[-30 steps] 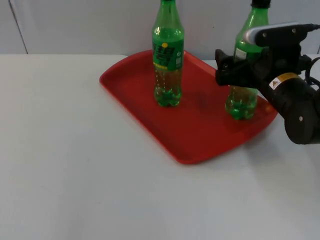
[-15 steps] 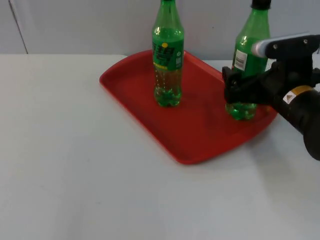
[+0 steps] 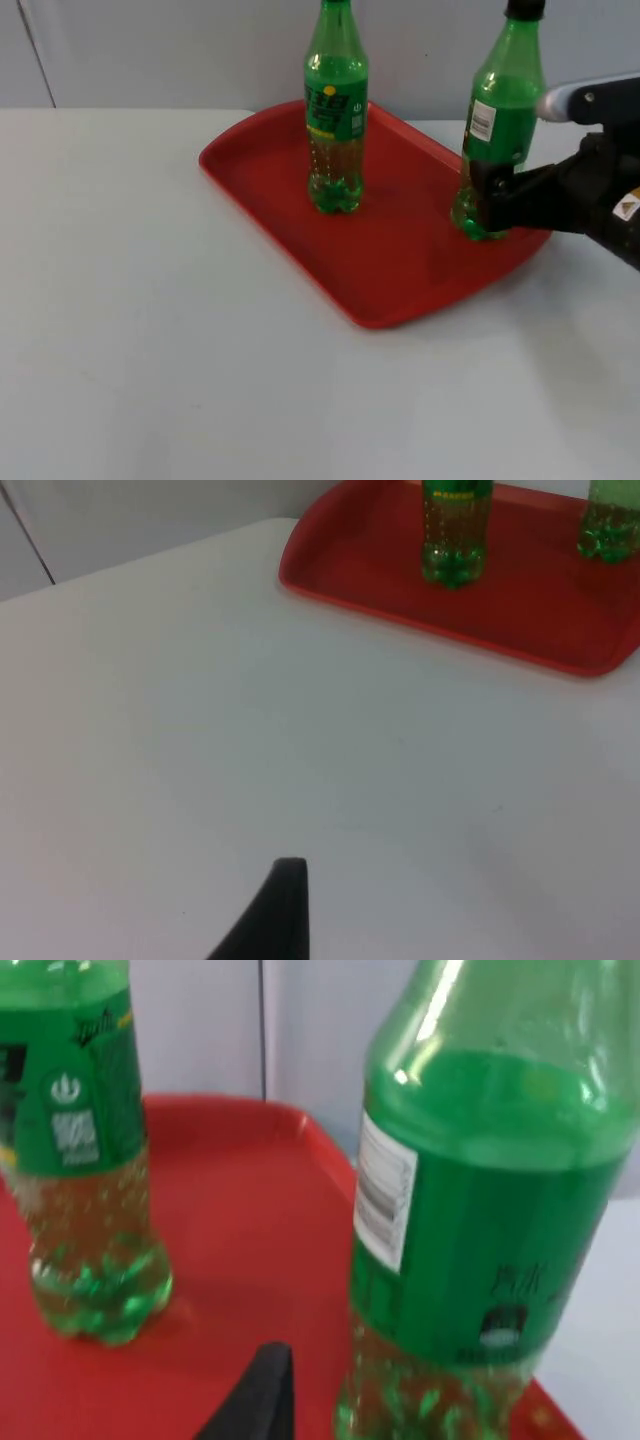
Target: Place the bottle upright on the tray.
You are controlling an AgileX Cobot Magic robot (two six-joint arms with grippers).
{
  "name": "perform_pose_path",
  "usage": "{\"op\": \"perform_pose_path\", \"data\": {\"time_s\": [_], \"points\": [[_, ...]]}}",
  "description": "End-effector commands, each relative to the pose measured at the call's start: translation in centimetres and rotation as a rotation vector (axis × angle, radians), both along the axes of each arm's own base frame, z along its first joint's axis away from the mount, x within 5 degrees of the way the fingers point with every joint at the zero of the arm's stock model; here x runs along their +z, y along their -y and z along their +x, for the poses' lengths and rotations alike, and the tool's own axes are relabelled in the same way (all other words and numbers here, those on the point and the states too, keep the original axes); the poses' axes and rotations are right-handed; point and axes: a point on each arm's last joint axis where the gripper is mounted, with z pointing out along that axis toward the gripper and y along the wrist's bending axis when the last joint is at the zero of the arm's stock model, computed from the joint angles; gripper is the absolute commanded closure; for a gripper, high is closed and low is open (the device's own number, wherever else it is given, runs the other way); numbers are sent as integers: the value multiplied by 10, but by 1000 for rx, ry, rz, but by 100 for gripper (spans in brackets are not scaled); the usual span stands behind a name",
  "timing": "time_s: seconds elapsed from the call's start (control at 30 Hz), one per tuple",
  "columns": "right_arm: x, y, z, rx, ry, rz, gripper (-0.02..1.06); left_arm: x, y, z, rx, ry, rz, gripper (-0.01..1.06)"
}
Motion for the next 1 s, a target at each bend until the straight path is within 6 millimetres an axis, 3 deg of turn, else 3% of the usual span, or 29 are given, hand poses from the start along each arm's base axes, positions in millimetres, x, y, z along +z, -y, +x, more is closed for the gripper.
{"op": "perform_pose_path", "data": {"time_s": [0.0,0.37,0.97], "points": [[6,-1,-6,22,-28,-22,-1,-1,0,0,-5,6,2,0],[44,0,-36,152,-346,-106,-1,-1,0,0,-5,6,2,0],[89,10,-84,317,-587,-171,-1,-1,0,0,-5,6,2,0]]}}
